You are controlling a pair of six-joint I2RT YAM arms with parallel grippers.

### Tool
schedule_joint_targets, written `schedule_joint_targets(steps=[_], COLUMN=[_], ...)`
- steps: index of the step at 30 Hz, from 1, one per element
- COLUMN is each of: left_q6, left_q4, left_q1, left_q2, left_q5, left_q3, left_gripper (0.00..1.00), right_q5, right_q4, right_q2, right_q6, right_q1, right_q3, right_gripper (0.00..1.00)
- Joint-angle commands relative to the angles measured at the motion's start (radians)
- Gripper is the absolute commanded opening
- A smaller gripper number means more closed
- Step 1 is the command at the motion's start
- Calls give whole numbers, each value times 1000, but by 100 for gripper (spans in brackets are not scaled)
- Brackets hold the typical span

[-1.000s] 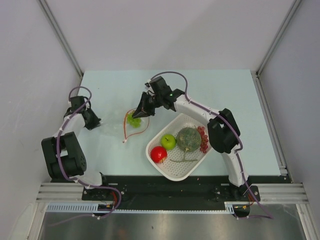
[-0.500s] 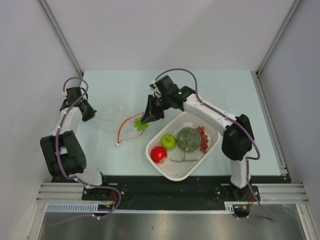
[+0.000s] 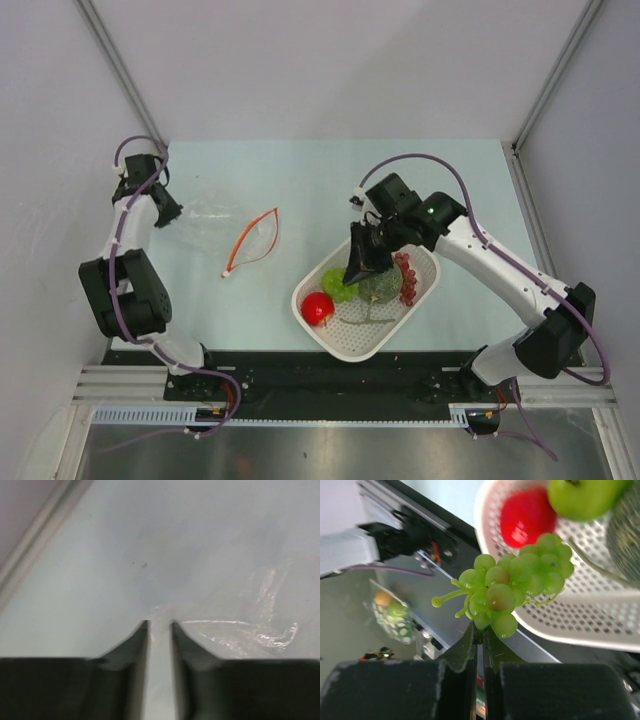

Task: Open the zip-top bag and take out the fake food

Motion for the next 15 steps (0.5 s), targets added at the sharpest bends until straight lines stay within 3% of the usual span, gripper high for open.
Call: schedule_joint_targets(steps=[1, 5, 8, 15], left_q6=[13, 19, 19, -30], left_q4=[-85, -106, -129, -176], left_q1=[10, -16, -66, -302], left_q2=[-5, -86, -155, -378], left_q5=[-93, -149, -180, -157], left_q3=[133, 129, 114, 35], left_gripper=[49, 88, 94, 95], right_q5=[77, 62, 68, 120], right_q4=[-145, -118, -106, -76], right_q2=[-96, -92, -78, -91], right_q6=[-98, -115, -120, -134], right_q1=[-12, -15, -9, -1], right_q3=[-71, -121, -168, -204], right_gripper=[0, 6, 13, 61])
